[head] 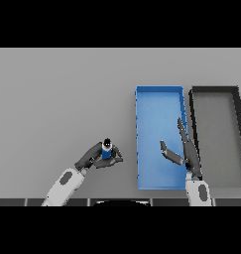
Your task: Pick up the blue pipe and place it into the blue bin.
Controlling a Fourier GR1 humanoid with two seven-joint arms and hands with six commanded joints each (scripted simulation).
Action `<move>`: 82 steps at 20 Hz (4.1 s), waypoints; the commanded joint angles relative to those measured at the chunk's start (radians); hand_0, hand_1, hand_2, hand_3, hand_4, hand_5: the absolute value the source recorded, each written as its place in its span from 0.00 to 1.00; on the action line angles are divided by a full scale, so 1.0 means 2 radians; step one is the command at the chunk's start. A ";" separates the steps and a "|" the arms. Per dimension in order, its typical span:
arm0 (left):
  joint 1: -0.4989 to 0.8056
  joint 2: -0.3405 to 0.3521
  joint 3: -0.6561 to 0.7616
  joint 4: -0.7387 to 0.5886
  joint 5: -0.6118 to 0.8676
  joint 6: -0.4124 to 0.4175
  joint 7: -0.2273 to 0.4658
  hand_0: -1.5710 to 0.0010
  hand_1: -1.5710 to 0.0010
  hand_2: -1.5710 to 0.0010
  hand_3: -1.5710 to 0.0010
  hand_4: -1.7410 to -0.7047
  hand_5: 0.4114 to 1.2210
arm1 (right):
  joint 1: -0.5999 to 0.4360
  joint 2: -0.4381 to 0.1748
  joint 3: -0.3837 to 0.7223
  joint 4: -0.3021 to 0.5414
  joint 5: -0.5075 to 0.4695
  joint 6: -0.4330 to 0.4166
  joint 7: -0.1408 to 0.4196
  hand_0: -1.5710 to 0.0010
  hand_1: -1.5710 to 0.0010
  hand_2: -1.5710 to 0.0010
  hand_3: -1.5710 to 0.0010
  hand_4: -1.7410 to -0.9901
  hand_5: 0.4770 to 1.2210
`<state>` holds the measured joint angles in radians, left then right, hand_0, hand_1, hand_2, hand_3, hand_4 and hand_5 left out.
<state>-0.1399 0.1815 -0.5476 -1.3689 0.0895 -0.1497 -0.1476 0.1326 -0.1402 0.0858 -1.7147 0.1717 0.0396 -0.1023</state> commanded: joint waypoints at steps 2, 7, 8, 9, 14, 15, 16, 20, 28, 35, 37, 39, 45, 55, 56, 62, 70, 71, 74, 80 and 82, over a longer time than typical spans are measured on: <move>0.004 -0.001 -0.007 -0.001 -0.015 0.012 -0.010 0.20 0.17 0.15 0.15 0.20 0.87 | -0.005 -0.002 -0.003 0.003 -0.002 0.000 0.004 1.00 1.00 1.00 1.00 0.69 0.23; 0.000 -0.015 -0.003 -0.029 -0.029 0.026 -0.022 0.07 0.06 0.05 0.05 0.25 0.96 | -0.005 -0.001 -0.003 0.002 -0.006 0.003 0.006 1.00 1.00 1.00 1.00 0.70 0.20; 0.000 -0.016 -0.001 -0.035 -0.031 0.026 -0.027 0.05 0.04 0.04 0.04 0.26 0.97 | -0.011 0.001 -0.004 0.003 -0.010 0.003 0.012 1.00 1.00 1.00 1.00 0.69 0.21; -0.005 -0.021 0.003 -0.038 -0.027 0.024 -0.034 0.04 0.04 0.03 0.03 0.26 0.97 | -0.007 0.001 -0.004 0.000 -0.011 0.004 0.008 1.00 1.00 1.00 1.00 0.68 0.21; -0.030 -0.028 0.009 -0.091 -0.015 0.005 -0.003 0.01 0.01 0.01 0.01 0.27 0.99 | -0.010 -0.005 -0.001 0.001 0.008 -0.003 0.010 1.00 1.00 1.00 1.00 0.73 0.22; -0.029 -0.027 0.007 -0.102 -0.016 0.000 -0.006 0.01 0.01 0.01 0.01 0.27 0.99 | -0.005 -0.006 0.000 -0.003 0.009 -0.002 0.005 1.00 1.00 1.00 1.00 0.74 0.22; -0.035 -0.031 0.007 -0.110 -0.016 -0.001 0.006 0.01 0.01 0.01 0.01 0.27 0.99 | -0.001 -0.007 0.002 -0.004 0.009 0.001 0.004 1.00 1.00 1.00 1.00 0.75 0.22; -0.045 -0.037 0.008 -0.120 -0.028 -0.007 0.039 0.00 0.00 0.00 0.00 0.26 1.00 | -0.002 -0.008 -0.002 -0.001 0.008 -0.002 0.003 1.00 1.00 1.00 1.00 0.78 0.22; -0.031 -0.046 0.016 -0.124 -0.041 -0.024 0.043 0.00 0.00 0.00 0.00 0.26 1.00 | 0.146 0.066 0.039 -0.104 0.103 -0.105 -0.005 1.00 1.00 1.00 1.00 0.73 0.22; -0.028 -0.062 0.021 -0.128 -0.051 -0.041 0.044 0.00 0.00 0.00 0.00 0.26 1.00 | 0.136 0.028 0.045 -0.196 -0.042 0.011 0.044 1.00 0.98 0.92 1.00 0.70 0.17; -0.026 -0.063 0.023 -0.128 -0.054 -0.047 0.042 0.00 0.00 0.00 0.00 0.26 1.00 | 0.102 0.007 0.047 -0.202 -0.075 0.050 0.102 1.00 0.99 0.92 1.00 0.68 0.15; -0.024 -0.065 0.026 -0.132 -0.055 -0.051 0.047 0.00 0.00 0.00 0.00 0.26 1.00 | 0.062 -0.012 0.052 -0.214 -0.101 0.077 0.143 1.00 0.99 0.93 1.00 0.66 0.12; -0.029 -0.072 0.032 -0.128 -0.074 -0.059 0.052 0.00 0.00 0.00 0.00 0.26 1.00 | -0.072 -0.034 0.095 -0.216 -0.104 0.108 0.246 1.00 1.00 0.97 1.00 0.59 0.11; -0.032 -0.089 0.057 -0.122 -0.058 -0.096 0.063 0.00 0.00 0.00 0.00 0.26 1.00 | -0.224 -0.005 0.144 -0.182 -0.128 0.136 0.303 0.99 0.99 0.96 1.00 0.69 0.08; -0.033 -0.092 0.056 -0.116 -0.068 -0.094 0.061 0.00 0.00 0.00 0.00 0.26 1.00 | -0.240 -0.005 0.144 -0.178 -0.136 0.140 0.316 0.99 0.99 0.95 1.00 0.71 0.08; -0.023 -0.095 0.064 -0.117 -0.095 -0.099 0.065 0.00 0.00 0.00 0.00 0.27 1.00 | -0.296 0.011 0.147 -0.125 -0.141 0.156 0.340 0.89 0.86 0.83 0.92 0.68 0.01; -0.017 -0.112 0.079 -0.126 -0.076 -0.119 0.078 0.00 0.00 0.00 0.02 0.05 1.00 | -0.305 0.044 0.161 -0.098 -0.153 0.145 0.325 0.18 0.18 0.17 0.30 0.18 0.39; -0.016 -0.115 0.079 -0.124 -0.076 -0.123 0.070 0.00 0.00 0.00 0.04 0.04 1.00 | -0.301 0.043 0.168 -0.100 -0.154 0.142 0.319 0.14 0.14 0.14 0.24 0.15 0.51; -0.011 -0.118 0.085 -0.127 -0.076 -0.129 0.068 0.00 0.00 0.00 0.08 0.02 1.00 | -0.307 0.035 0.177 -0.097 -0.145 0.136 0.313 0.07 0.07 0.07 0.14 0.08 0.75; -0.010 -0.122 0.088 -0.134 -0.092 -0.128 0.075 0.00 0.00 0.00 0.09 0.01 1.00 | -0.296 0.035 0.191 -0.095 -0.134 0.113 0.269 0.02 0.02 0.02 0.04 0.02 0.93; -0.008 -0.118 0.084 -0.137 -0.112 -0.111 0.050 0.00 0.00 0.00 0.07 0.02 1.00 | -0.302 0.034 0.189 -0.100 -0.130 0.108 0.277 0.01 0.01 0.01 0.02 0.01 0.96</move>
<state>-0.1550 -0.0550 -0.3784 -1.6442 -0.1320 -0.3736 -0.0494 -0.4712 -0.0726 0.4639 -1.9148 -0.0923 0.2574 0.4539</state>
